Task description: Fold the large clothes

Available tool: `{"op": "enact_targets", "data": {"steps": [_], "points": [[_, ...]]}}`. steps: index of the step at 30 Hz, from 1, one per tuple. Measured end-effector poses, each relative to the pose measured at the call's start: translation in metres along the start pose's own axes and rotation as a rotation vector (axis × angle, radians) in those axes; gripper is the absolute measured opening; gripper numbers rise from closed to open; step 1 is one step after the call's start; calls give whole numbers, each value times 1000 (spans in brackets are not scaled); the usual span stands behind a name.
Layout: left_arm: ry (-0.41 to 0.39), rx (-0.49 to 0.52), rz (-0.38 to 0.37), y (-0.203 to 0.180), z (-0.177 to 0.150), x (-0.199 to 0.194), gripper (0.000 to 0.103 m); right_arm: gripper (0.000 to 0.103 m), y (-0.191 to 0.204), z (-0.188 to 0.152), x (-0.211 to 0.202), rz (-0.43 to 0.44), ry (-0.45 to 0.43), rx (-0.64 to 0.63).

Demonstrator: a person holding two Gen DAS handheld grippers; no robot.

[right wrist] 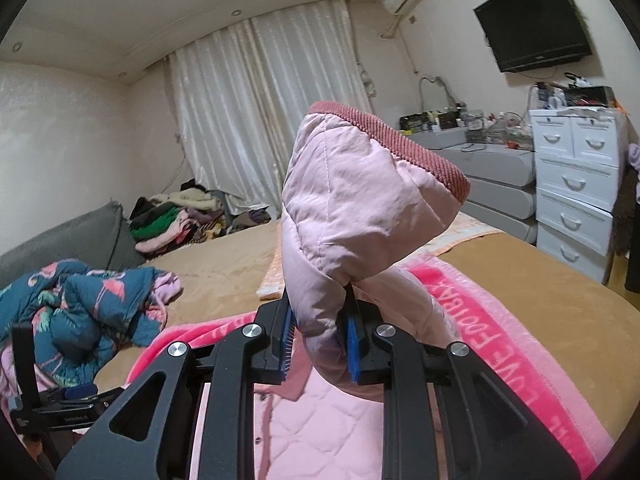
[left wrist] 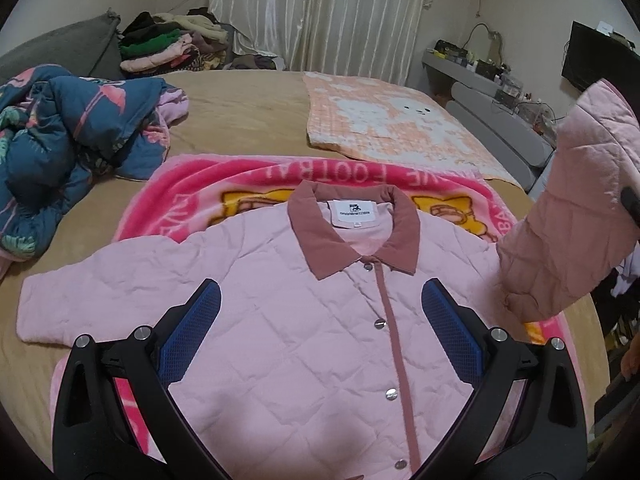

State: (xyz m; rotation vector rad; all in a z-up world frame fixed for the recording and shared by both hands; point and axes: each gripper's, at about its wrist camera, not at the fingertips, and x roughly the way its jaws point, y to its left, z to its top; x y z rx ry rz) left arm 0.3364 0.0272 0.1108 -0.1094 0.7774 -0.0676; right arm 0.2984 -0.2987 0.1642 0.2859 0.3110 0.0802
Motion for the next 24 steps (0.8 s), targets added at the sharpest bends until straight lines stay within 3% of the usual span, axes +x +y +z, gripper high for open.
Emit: {"op": "enact_targets", "data": {"steps": [14,24], "points": [[14,-97,-37,59,-20,0,94,20,82,-59,41,55,118,-103],[42,-153,-45,87,-31,9,94,22,126,-140,84,62,263,-185]]}}
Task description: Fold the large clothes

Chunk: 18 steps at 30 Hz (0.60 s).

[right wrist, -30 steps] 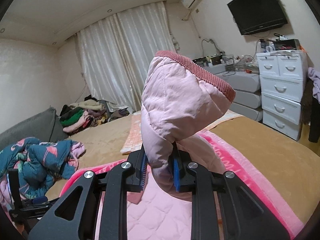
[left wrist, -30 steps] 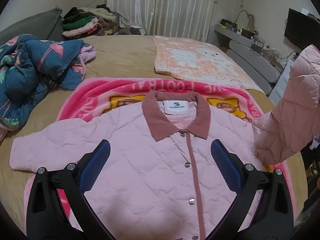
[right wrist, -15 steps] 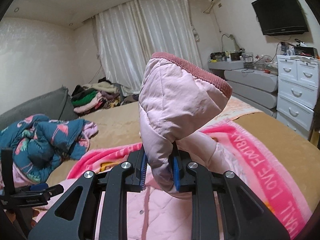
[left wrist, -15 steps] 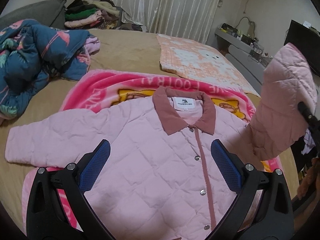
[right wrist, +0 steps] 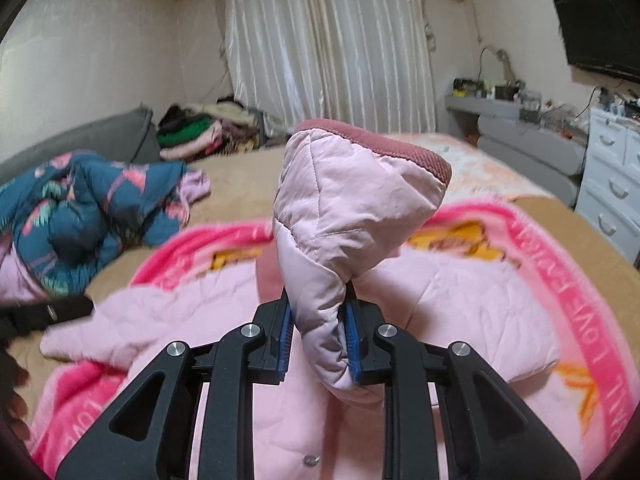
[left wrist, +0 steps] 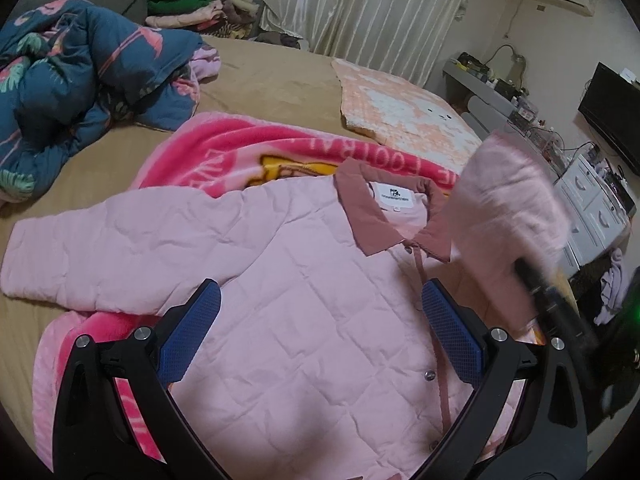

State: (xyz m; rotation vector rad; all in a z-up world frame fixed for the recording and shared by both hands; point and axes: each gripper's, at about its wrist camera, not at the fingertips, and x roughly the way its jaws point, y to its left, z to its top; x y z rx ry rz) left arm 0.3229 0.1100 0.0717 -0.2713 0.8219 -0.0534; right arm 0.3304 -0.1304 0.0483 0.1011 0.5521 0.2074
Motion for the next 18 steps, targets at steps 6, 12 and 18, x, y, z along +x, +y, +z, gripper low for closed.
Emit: {"op": "enact_targets", "data": {"steps": [6,12,18], "points": [[36,-47,-39,9,-7,11,94,26,24,-44,38,32,141,-23],[82,-122,-79,18,-14,22,94,47,53,-73,45,135,226,-94],[116,-169,-114,22,-21,28,94,74,78,-97,33,173,305,-230]]}}
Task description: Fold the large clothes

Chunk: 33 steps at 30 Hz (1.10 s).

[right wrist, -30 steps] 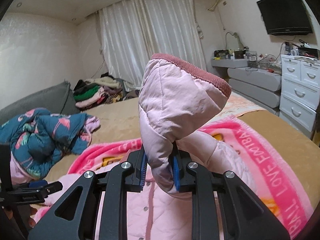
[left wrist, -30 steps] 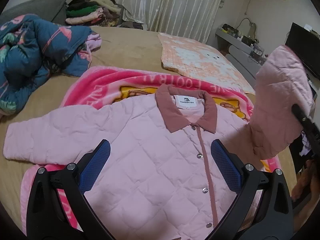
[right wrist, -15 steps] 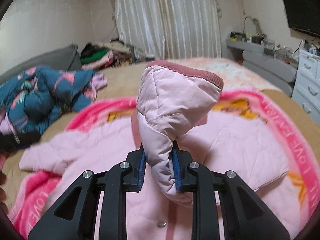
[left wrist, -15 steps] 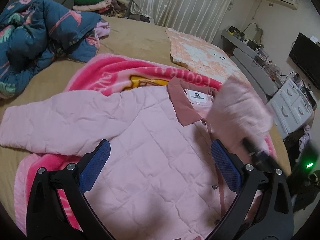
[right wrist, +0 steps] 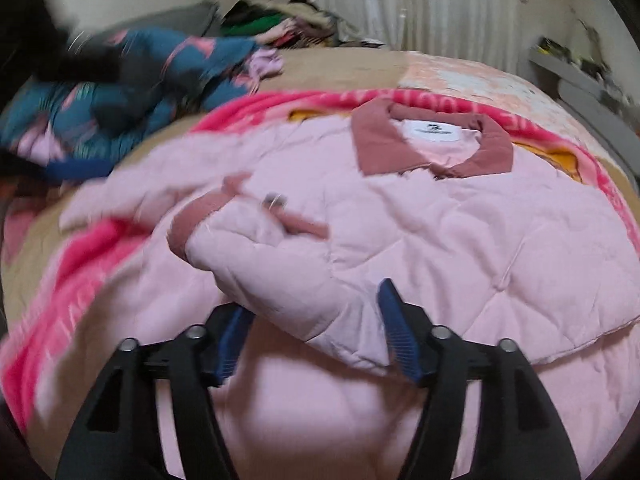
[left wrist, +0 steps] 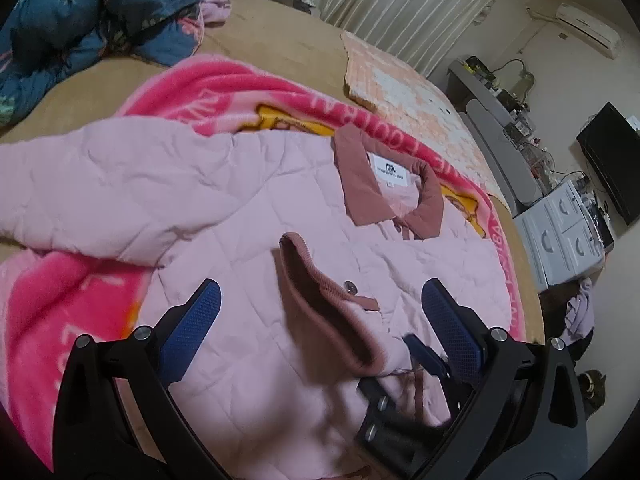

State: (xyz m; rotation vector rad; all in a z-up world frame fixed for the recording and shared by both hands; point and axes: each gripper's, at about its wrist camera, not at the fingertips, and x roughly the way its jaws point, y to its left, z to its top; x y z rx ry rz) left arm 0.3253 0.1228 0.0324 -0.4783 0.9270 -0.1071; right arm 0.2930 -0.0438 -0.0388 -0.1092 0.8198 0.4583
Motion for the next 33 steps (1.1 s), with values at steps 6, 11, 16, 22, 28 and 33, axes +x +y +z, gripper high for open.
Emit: {"op": "enact_targets", "data": {"steps": [6,11,16,22,28,33], "points": [[118,-64,-73,4,-19,34,94,86,-26,-21,-47,21,-33,64],[204,-138,-127,5,-43,68,94,86,-70,-35,-72,-49,-49,147],[238,-188,-115,0,-55,90,91,86,-115,-57,-106,-101,-138,245],[177,-22,-34,-26,-50,85,28,86,-158,-73,-129,-145,-178,363],[93,92,-52,-51,-16,52,10,86,-182,-86,-135,-183,-205,430],[-73,179,-108,-78,24,-6,10,86,-188,-85,-141,-193,-224,445]]}}
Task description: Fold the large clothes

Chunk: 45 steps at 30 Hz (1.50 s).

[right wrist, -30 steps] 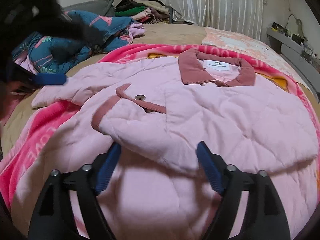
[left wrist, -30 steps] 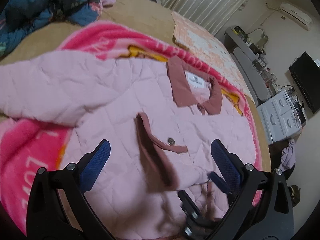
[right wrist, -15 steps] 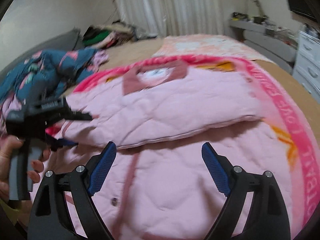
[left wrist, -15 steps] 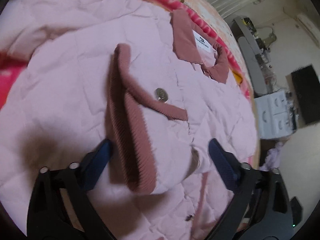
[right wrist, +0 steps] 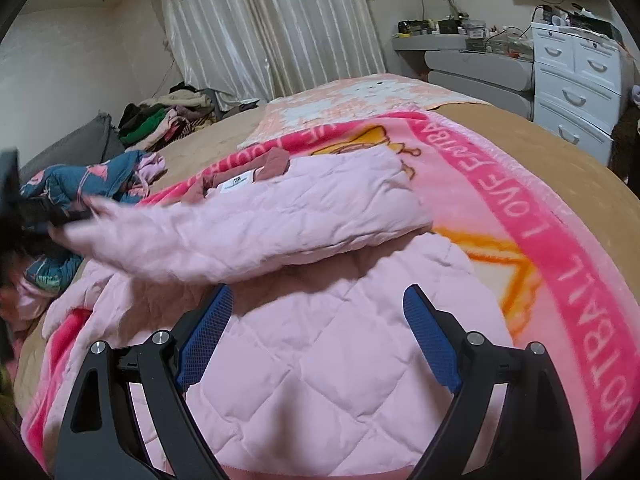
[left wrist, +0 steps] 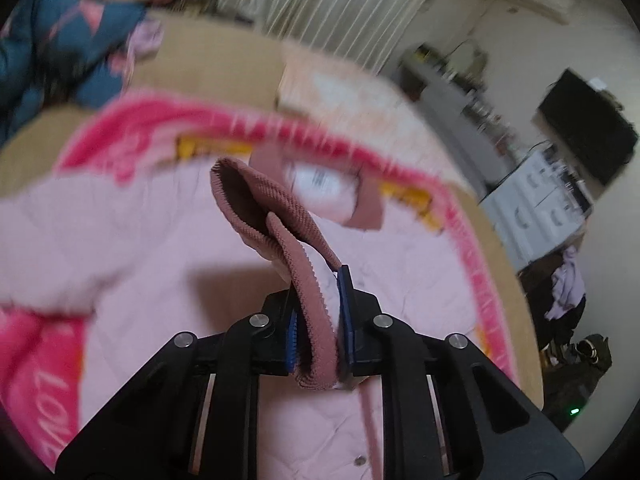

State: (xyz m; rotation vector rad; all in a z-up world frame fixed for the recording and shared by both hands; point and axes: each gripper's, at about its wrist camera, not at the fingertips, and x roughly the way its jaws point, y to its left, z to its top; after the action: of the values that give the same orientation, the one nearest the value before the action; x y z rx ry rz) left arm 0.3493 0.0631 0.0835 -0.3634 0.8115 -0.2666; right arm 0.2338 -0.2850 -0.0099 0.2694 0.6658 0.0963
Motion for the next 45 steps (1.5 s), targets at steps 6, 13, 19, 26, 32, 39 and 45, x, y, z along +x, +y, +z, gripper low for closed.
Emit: {"op": "enact_targets", "data": {"steps": [6,13,19,26,32,39,45], "points": [[-59,80,64,6,4,-9,9,86,-2,1,3,-11,14,-8],[85,64,185,58,-40,48,10,86,8,15,7,-19,39,-45],[155,70,223,83,-70,73,10,86,21,51,29,-46,61,-146],[164,85,227,93,-81,79,14,86,19,72,98,-82,174,-153],[166,89,221,91,-84,79,19,89,-9,55,156,-164,313,-86],[169,102,227,88,-86,80,25,92,-12,47,162,-200,303,-91],[159,110,225,81,-81,67,50,93,-4,53,128,-103,250,-12]]}}
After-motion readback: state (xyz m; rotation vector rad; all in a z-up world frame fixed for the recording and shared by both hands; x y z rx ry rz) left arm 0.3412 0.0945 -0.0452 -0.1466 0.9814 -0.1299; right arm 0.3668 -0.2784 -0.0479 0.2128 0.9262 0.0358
